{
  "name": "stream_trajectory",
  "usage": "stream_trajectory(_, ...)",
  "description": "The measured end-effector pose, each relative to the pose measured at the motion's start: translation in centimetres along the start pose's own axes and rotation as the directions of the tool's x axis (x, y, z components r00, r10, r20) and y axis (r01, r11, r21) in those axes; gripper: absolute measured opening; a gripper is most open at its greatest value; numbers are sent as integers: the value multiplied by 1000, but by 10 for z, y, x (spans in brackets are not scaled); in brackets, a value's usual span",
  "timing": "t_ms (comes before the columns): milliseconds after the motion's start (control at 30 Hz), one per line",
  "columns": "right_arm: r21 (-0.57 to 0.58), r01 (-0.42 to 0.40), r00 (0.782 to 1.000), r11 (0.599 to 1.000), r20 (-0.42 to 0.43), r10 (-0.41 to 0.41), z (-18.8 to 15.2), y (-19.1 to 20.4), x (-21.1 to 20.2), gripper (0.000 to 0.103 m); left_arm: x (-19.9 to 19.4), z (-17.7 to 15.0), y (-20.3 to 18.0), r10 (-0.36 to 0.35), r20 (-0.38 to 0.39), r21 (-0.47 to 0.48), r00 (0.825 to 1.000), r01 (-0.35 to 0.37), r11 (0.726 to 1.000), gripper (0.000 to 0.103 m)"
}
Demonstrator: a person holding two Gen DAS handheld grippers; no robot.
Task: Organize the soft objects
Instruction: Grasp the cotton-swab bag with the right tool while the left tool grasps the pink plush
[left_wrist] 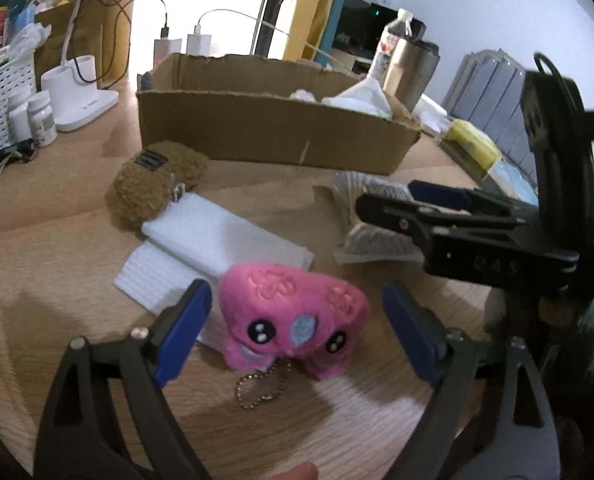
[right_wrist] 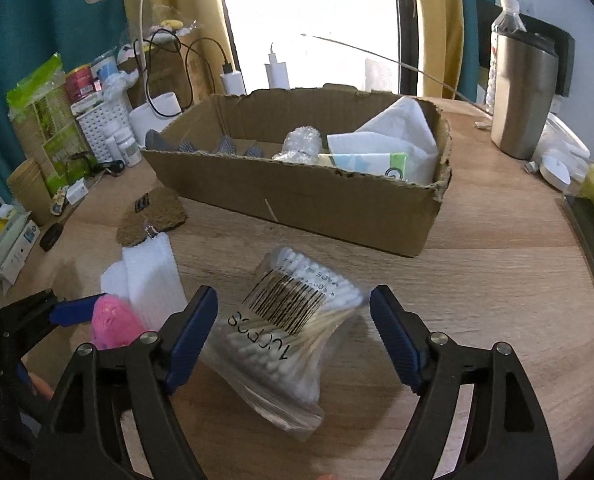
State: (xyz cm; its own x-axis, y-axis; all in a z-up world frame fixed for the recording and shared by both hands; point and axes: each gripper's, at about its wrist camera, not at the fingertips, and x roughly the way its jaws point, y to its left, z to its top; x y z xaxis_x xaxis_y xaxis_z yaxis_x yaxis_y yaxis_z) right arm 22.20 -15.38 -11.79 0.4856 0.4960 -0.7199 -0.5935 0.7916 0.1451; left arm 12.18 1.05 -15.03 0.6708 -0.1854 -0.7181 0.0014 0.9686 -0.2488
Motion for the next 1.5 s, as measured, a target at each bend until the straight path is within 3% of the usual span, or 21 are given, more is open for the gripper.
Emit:
stream_trajectory(100, 3, -1, 1000, 1000, -15, 1, 0, 1, 5, 81, 8, -1, -4, 29, -39, 21, 999, -29, 999, 89)
stream_trajectory(300, 2, -13, 1000, 1000, -28, 13, -1, 1, 8, 80, 9, -3, -7, 52, -42, 38, 998, -51, 998, 89)
stream_trajectory(467, -16, -23, 999, 1000, -33, 22, -3, 3, 7, 67, 8, -2, -12, 63, -28, 56, 998, -62, 997, 88)
stream_trajectory(500, -19, -26, 999, 999, -33, 26, -4, 3, 6, 65, 8, -3, -13, 62, -24, 61, 998, -61, 996, 85)
stream_trajectory(533, -20, -28, 999, 999, -32, 28, -4, 3, 6, 64, 7, -3, -15, 57, -21, 67, 998, -55, 996, 75)
stream_trajectory(667, -13, -33, 999, 999, -24, 33, -5, 1, 3, 56, 5, -4, -19, 56, -20, 78, 998, -54, 995, 68)
stream_trajectory(1033, -15, -25, 1000, 1000, 10, 25, -6, -2, -11, 48, -6, -2, -26, 40, 19, 107, 999, -42, 993, 40)
stream_trajectory(1133, -23, -24, 1000, 999, 17, 25, -6, -1, -14, 42, -9, -2, -31, 28, 26, 127, 999, -32, 991, 35)
stream_trajectory(1500, -35, -19, 999, 999, 48, 21, -6, 0, -25, 41, -16, 2, -42, 5, 45, 157, 999, -12, 988, 28)
